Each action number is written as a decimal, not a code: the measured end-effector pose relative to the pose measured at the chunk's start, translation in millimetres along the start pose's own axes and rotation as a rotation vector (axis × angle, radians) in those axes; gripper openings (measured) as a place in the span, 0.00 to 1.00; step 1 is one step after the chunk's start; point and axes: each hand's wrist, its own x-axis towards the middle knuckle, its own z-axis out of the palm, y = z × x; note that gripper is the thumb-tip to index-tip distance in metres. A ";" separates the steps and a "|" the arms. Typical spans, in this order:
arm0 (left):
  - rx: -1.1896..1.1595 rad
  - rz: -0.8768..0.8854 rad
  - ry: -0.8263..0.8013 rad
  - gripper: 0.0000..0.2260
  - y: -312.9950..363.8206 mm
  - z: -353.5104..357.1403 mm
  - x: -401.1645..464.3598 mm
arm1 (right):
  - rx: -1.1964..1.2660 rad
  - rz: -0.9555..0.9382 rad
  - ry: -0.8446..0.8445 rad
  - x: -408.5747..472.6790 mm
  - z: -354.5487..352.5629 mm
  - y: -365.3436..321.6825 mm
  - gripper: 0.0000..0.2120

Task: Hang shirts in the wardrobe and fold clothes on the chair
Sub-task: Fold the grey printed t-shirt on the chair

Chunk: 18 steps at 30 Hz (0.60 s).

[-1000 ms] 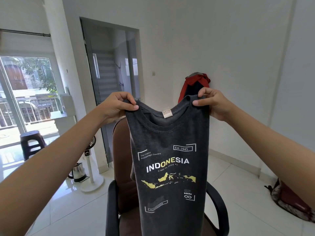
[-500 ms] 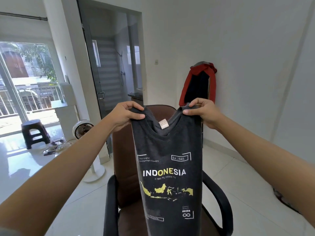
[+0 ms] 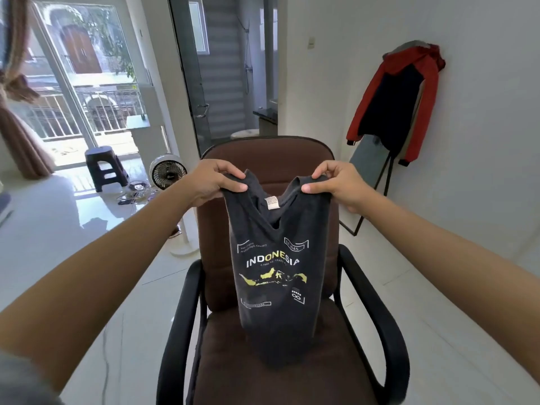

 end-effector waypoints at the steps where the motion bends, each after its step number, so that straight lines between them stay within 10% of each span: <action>1: -0.025 -0.013 -0.002 0.09 -4.5 1.7 -2.4 | 0.031 0.008 -0.016 -1.1 -0.9 5.2 0.13; 18: -0.173 0.026 -0.293 0.14 -24.4 17.4 -202.1 | 0.184 0.029 -0.080 -188.7 26.3 -9.6 0.13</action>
